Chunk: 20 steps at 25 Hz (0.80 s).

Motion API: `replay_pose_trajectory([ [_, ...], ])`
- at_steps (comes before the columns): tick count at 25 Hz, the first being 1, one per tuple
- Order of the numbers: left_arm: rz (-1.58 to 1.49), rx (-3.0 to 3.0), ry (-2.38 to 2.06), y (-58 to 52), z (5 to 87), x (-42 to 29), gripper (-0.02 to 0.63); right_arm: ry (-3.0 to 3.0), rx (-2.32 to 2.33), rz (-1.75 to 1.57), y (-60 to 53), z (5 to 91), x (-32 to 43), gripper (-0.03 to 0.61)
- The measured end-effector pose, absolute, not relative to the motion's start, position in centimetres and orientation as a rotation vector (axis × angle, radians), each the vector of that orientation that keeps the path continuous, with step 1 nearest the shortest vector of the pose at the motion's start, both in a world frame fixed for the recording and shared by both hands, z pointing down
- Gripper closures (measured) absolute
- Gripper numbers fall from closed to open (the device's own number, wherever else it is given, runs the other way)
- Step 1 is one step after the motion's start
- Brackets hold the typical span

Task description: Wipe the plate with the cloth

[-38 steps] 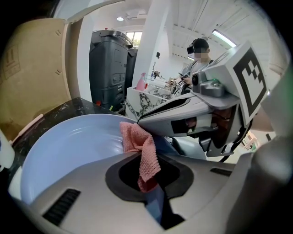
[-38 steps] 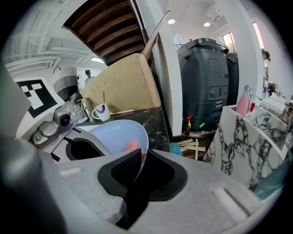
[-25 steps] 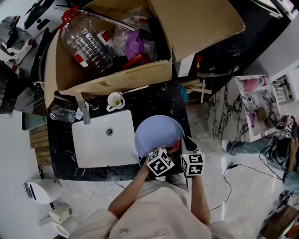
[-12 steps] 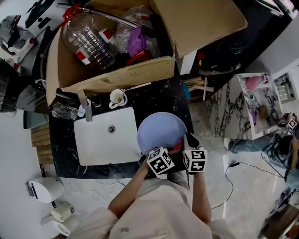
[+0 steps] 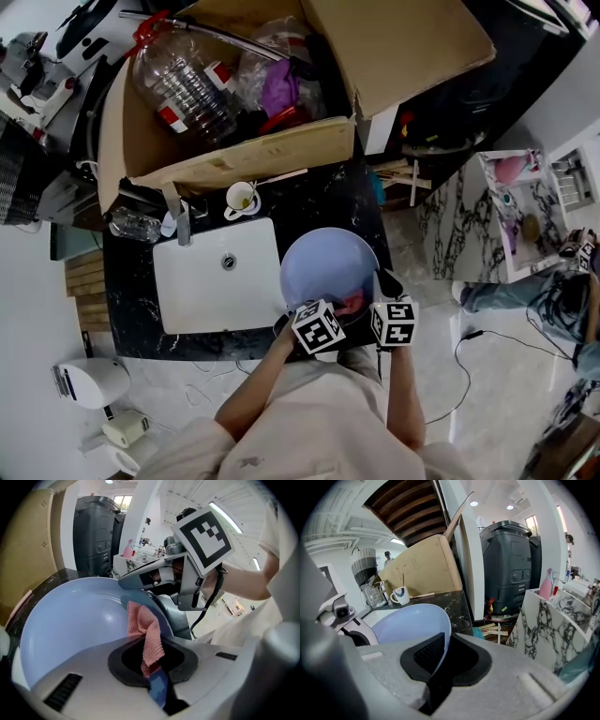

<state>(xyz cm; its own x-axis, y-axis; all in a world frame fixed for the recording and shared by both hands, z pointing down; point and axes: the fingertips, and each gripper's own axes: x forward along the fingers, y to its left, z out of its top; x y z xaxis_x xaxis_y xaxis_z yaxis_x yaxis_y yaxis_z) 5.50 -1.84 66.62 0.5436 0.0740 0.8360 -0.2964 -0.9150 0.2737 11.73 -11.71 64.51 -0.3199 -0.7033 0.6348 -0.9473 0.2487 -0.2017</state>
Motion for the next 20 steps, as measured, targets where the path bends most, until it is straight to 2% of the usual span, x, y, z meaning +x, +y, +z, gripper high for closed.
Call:
replay_pose_trajectory([
  [20, 1.544, 2.37, -0.148, -1.0, 67.0, 3.1, 0.58, -2.116, 1.486, 0.781, -11.6, 64.4, 11.6, 0.537],
])
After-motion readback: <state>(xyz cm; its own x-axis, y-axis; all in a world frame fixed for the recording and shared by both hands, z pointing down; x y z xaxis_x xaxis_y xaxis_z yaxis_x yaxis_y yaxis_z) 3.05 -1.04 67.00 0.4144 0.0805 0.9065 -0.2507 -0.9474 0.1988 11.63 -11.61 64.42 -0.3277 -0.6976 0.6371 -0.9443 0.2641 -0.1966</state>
